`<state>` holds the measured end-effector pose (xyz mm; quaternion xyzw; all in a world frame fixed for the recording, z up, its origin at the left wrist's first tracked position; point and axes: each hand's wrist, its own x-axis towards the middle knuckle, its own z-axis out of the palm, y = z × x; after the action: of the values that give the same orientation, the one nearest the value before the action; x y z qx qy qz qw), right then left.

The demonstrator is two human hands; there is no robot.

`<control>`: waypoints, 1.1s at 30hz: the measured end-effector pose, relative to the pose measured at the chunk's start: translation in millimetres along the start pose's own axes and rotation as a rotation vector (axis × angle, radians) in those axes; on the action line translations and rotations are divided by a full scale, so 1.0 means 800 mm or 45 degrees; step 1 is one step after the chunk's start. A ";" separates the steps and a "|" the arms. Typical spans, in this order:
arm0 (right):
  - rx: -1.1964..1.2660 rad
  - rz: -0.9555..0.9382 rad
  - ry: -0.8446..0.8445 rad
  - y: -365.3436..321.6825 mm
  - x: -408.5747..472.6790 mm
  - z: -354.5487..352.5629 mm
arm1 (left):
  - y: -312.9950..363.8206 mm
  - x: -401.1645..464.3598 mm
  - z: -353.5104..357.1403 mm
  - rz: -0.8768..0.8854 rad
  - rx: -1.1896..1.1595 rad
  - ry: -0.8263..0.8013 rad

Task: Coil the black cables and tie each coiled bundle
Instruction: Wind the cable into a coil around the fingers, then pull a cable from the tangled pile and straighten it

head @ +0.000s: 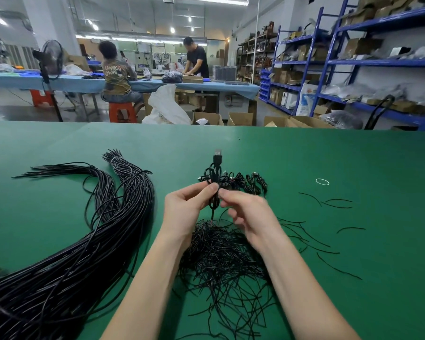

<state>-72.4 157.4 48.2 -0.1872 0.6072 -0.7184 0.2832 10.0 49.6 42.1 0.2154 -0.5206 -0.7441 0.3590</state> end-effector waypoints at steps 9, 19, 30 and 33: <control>-1.087 -0.868 0.298 0.031 -0.001 -0.003 | -0.011 0.007 -0.010 -0.179 -0.108 0.153; -0.834 -0.467 0.336 0.056 0.020 -0.048 | -0.030 0.109 0.003 -0.154 0.353 0.203; -0.822 -0.489 0.193 0.065 0.027 -0.050 | -0.063 0.135 -0.002 -0.174 0.858 -0.119; -0.818 -0.501 0.162 0.065 0.026 -0.050 | -0.062 0.131 0.004 -0.178 0.834 -0.242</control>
<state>-103.7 169.9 -11.8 -0.3344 0.7702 -0.5423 0.0283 -75.7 -17.7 3.2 0.2841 -0.7470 -0.5768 0.1689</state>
